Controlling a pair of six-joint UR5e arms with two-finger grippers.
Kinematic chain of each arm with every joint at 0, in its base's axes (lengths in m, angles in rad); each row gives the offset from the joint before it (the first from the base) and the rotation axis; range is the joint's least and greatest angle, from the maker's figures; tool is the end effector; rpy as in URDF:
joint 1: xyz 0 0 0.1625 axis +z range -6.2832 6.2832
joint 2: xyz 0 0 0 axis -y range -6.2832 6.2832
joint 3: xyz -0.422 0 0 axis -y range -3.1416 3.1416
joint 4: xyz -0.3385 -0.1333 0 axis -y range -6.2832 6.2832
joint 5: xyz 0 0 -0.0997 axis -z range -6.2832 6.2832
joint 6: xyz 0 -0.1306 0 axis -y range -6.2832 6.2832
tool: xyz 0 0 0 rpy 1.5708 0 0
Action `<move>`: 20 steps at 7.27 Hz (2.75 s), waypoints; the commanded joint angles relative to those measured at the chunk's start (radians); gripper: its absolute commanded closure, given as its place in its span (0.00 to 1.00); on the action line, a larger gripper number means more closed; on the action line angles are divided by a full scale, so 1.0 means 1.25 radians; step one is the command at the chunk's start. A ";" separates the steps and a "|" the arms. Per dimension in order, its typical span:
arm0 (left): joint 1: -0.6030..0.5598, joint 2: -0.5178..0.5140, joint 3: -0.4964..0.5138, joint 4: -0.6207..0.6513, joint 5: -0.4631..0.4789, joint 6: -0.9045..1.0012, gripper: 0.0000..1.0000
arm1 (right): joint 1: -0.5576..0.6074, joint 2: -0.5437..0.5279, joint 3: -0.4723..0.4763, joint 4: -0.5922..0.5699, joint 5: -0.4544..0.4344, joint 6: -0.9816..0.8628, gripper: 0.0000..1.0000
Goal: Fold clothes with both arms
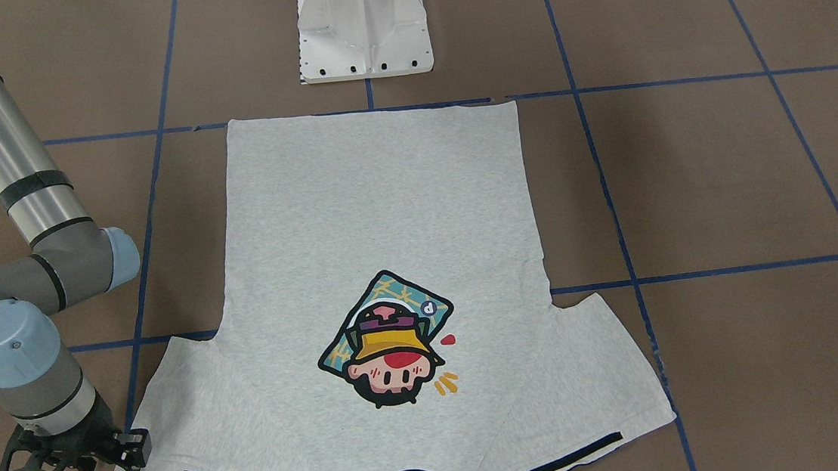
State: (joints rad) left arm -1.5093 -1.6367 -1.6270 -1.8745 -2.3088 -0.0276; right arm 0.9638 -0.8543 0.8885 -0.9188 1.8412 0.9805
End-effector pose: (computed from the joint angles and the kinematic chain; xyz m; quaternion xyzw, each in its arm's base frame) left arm -0.0150 -0.4963 0.5892 0.1812 0.3610 0.0917 0.9102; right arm -0.3597 -0.6905 0.5034 0.1432 -0.3267 0.1287 0.9253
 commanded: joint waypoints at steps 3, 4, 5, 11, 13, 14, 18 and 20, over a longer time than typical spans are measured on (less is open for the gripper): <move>-0.001 0.023 -0.026 -0.005 0.000 0.000 0.00 | -0.002 0.010 -0.015 0.000 -0.002 0.000 1.00; -0.003 0.025 -0.025 -0.005 0.001 0.001 0.00 | -0.002 0.011 -0.019 0.000 -0.002 0.000 1.00; -0.003 0.031 -0.025 -0.007 0.000 0.001 0.00 | -0.002 0.021 -0.020 -0.001 -0.003 0.000 1.00; -0.003 0.040 -0.035 -0.022 0.000 0.000 0.00 | -0.075 0.012 0.245 -0.150 -0.002 0.060 1.00; -0.001 0.038 -0.036 -0.022 0.000 0.000 0.00 | -0.134 0.131 0.126 -0.199 -0.127 0.122 1.00; -0.001 0.038 -0.041 -0.021 0.000 -0.001 0.00 | -0.133 0.171 0.040 -0.188 -0.134 0.115 1.00; -0.001 0.039 -0.064 -0.016 0.003 -0.006 0.00 | -0.101 0.265 -0.109 -0.144 -0.171 0.116 1.00; -0.001 0.039 -0.067 -0.016 0.003 -0.006 0.00 | -0.102 0.277 -0.158 -0.112 -0.170 0.116 1.00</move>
State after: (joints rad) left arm -1.5110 -1.5878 -1.7089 -1.8945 -2.3055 -0.0352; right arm 0.8346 -0.5198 0.7341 -1.0875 1.6290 1.1257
